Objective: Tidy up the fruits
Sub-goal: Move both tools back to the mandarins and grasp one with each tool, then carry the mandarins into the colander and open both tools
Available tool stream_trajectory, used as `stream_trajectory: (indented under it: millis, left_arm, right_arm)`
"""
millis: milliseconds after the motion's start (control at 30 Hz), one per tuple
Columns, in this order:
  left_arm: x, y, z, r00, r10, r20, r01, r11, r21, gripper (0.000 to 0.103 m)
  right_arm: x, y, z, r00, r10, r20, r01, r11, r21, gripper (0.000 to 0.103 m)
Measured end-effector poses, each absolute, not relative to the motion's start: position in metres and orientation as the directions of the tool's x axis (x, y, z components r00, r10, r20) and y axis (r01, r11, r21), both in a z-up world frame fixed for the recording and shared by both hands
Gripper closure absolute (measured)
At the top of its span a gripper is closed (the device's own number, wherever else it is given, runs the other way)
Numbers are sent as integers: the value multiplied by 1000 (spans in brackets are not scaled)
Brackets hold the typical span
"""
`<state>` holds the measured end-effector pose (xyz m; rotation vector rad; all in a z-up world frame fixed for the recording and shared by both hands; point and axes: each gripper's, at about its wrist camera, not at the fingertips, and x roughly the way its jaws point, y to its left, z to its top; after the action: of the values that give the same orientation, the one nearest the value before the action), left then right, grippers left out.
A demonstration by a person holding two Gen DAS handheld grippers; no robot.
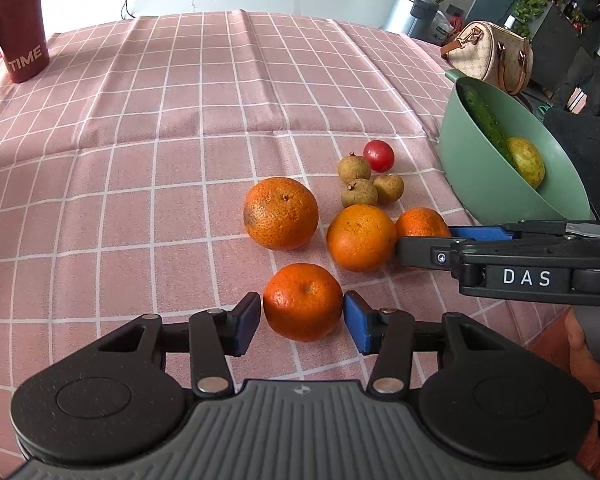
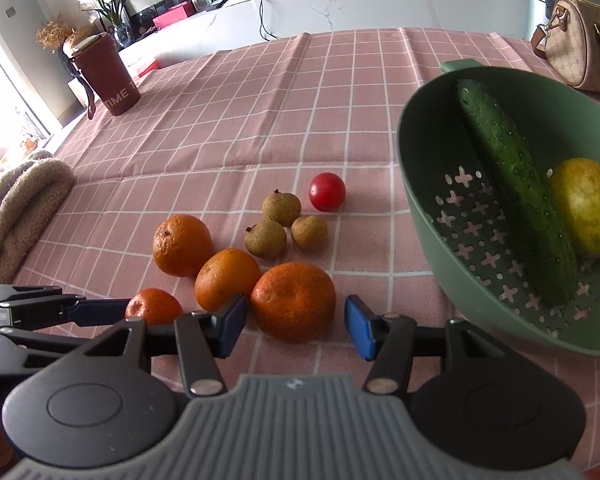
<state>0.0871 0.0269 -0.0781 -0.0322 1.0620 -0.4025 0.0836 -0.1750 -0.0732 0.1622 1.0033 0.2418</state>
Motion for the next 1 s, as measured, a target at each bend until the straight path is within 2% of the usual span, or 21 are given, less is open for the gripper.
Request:
stream_trajectory:
  millis: [133, 200, 733, 1000]
  left_arm:
    - [87, 28, -78, 418, -352, -837, 304, 923, -237, 54]
    - [87, 29, -78, 418, -357, -835, 300, 922, -245, 55]
    - [81, 39, -68, 463, -345, -817, 249, 935, -253, 56]
    - [69, 40, -40, 518, -343, -783, 218, 939, -267, 56]
  right_arm:
    - [85, -175, -75, 504, 299, -810, -132, 954, 270, 52]
    - [85, -176, -75, 506, 299, -809, -131, 954, 271, 59]
    - [75, -171, -68, 516, 271, -813, -152, 963, 224, 63]
    - [58, -168, -45, 540, 287, -792, -210, 956, 203, 63]
